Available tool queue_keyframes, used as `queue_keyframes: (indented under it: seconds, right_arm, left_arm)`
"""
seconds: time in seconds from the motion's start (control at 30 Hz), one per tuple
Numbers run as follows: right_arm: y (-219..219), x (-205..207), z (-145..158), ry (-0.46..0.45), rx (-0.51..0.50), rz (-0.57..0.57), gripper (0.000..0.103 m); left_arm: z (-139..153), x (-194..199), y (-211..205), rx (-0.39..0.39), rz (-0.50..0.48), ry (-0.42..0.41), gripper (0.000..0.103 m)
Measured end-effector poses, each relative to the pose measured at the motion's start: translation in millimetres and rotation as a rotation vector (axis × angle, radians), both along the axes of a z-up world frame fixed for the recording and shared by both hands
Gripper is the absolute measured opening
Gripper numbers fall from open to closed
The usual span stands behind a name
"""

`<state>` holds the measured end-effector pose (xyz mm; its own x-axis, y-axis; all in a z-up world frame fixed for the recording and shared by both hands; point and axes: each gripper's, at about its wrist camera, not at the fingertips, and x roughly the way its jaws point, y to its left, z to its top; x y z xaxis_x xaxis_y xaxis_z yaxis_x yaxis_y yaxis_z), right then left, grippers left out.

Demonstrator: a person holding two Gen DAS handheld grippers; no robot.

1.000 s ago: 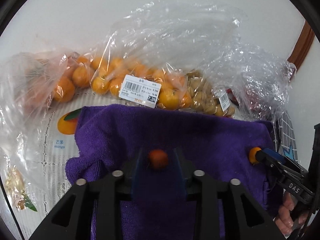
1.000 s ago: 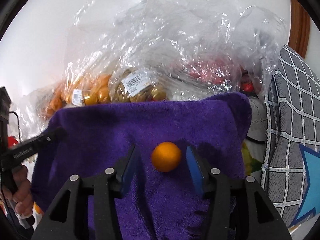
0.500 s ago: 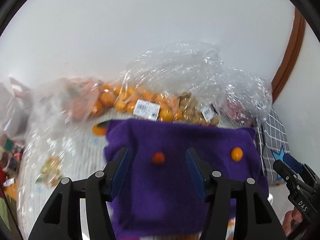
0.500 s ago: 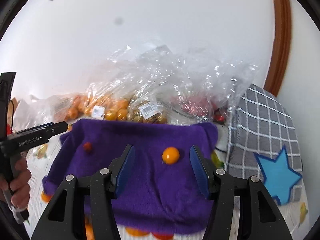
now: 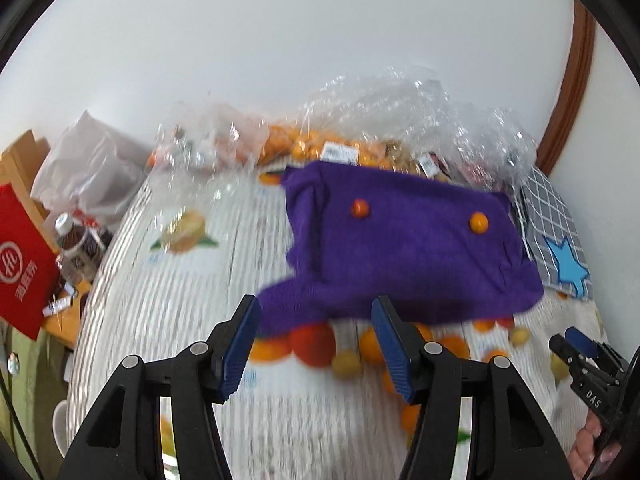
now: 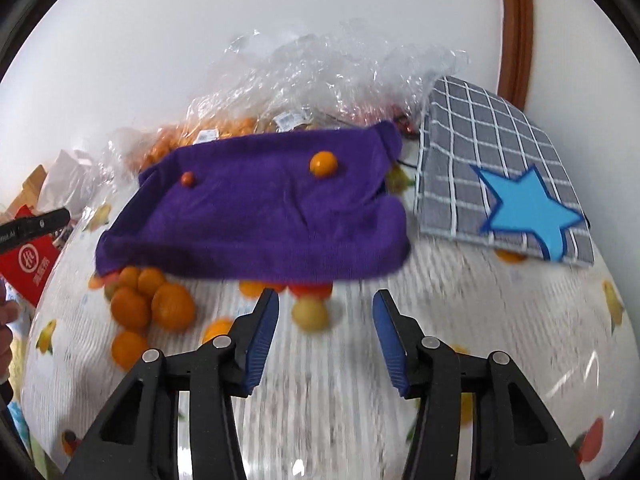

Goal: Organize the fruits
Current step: 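Open the right gripper releasing the orange while the left releases the red fruit, then withdraw both open grippers from the towel toward the loose fruits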

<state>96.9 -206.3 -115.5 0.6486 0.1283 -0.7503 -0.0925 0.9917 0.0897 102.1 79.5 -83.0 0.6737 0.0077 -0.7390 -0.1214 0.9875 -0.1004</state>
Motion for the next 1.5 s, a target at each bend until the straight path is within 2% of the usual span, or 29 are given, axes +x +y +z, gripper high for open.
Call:
queue_keyframes:
  seconds: [0.27,0.47,0.6,0.7,0.93,1.13,1.3,1.5]
  right_arm:
    - [-15,-49,6,-0.019,0.041,-0.070,0.050]
    - [-12,-68,22,-0.056,0.028,-0.106,0.050]
    - [-8,-75,26,-0.069,0.035,-0.108,0.050]
    - [-2,-76,23,-0.067,0.038,-0.089,0.050]
    - [7,-62,21,-0.065,0.032,0.010,0.050]
    - [6,-49,23,-0.079,0.055,0.053,0.050]
    - [3,-38,18,-0.077,0.064,0.070,0.050]
    - [0,-33,6,-0.059,0.060,0.045,0.050]
  left_arm:
    - [8,-29,-8,-0.003,-0.080,-0.006,0.056]
    - [20,-40,-10,0.010,-0.141,-0.024,0.056]
    - [17,-45,-11,0.013,-0.155,-0.014,0.056]
    - [11,-49,-11,0.019,-0.142,-0.009,0.056]
    - [2,-57,-5,-0.052,-0.066,-0.011,0.056]
    - [1,-55,-7,-0.043,-0.023,-0.025,0.056]
    - [4,-47,-13,-0.013,-0.031,-0.048,0.056]
    - [-8,-28,-22,-0.018,-0.100,-0.045,0.056]
